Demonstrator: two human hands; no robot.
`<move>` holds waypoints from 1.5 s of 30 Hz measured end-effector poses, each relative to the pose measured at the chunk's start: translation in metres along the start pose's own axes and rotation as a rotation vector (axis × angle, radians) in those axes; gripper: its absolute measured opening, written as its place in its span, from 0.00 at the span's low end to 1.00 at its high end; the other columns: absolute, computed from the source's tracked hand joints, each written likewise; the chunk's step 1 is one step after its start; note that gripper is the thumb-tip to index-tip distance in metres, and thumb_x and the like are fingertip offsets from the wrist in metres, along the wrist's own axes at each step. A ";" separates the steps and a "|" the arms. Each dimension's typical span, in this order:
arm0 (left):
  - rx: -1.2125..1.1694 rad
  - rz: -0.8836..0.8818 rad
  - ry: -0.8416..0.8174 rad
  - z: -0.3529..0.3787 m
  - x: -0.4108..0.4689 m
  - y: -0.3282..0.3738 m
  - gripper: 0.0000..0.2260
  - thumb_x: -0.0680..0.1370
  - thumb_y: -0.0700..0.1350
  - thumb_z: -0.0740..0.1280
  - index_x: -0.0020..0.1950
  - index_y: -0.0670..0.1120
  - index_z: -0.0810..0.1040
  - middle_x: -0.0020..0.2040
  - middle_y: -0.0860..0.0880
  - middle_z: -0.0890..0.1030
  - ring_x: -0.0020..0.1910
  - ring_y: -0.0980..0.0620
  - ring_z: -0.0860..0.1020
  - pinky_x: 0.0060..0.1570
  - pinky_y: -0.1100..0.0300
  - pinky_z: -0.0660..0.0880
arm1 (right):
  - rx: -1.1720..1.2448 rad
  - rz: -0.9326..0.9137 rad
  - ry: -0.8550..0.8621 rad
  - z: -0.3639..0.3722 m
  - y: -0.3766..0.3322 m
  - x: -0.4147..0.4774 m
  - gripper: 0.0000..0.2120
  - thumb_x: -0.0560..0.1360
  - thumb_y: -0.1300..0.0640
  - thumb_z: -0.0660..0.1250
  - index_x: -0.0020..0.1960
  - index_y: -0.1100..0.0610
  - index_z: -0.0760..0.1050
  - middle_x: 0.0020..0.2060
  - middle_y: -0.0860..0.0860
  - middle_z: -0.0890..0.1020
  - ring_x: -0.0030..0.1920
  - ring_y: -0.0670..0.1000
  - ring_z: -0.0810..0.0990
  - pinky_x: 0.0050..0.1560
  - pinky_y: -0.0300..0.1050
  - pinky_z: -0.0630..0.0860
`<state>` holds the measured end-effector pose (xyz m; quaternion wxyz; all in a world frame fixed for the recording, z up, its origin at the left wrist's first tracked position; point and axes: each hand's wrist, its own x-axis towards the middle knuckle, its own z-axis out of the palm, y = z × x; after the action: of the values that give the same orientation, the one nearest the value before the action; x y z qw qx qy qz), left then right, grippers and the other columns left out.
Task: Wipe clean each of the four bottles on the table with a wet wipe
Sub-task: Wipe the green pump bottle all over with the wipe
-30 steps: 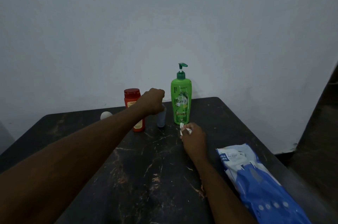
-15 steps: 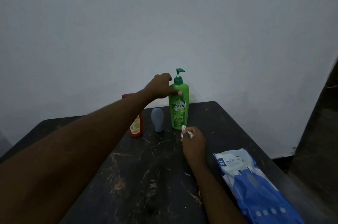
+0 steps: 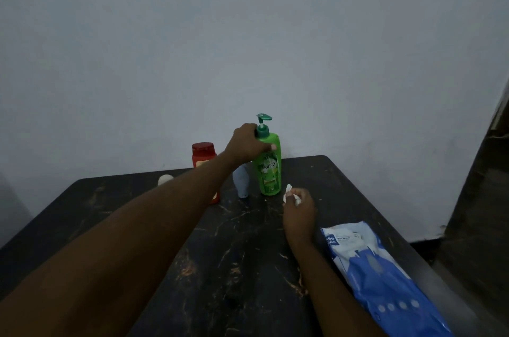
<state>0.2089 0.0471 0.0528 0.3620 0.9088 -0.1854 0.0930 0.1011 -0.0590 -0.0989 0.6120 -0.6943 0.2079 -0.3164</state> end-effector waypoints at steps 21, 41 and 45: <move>-0.828 -0.334 0.281 -0.059 -0.274 -0.044 0.40 0.73 0.38 0.77 0.74 0.60 0.58 0.56 0.50 0.77 0.44 0.44 0.87 0.35 0.45 0.84 | -0.160 -0.140 -0.170 -0.103 -0.021 -0.149 0.10 0.78 0.58 0.65 0.55 0.47 0.80 0.48 0.42 0.81 0.48 0.39 0.79 0.47 0.32 0.75; -0.943 -0.464 0.015 -0.077 -0.348 -0.126 0.13 0.74 0.38 0.74 0.59 0.39 0.82 0.53 0.40 0.87 0.52 0.41 0.86 0.48 0.52 0.85 | -0.329 -0.354 -0.092 -0.090 -0.032 -0.196 0.12 0.76 0.63 0.68 0.59 0.57 0.78 0.54 0.50 0.81 0.53 0.46 0.80 0.56 0.43 0.77; -0.940 -0.431 -0.035 -0.076 -0.348 -0.130 0.14 0.75 0.39 0.73 0.61 0.39 0.82 0.54 0.42 0.87 0.53 0.43 0.86 0.48 0.54 0.84 | -0.432 -0.392 -0.087 -0.088 -0.030 -0.194 0.07 0.77 0.62 0.67 0.54 0.59 0.80 0.48 0.53 0.79 0.46 0.48 0.79 0.48 0.46 0.79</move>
<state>-0.0593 0.2808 -0.0794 0.7391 0.6669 -0.0217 -0.0922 -0.1014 0.0134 -0.1008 0.3855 -0.8484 0.1060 -0.3470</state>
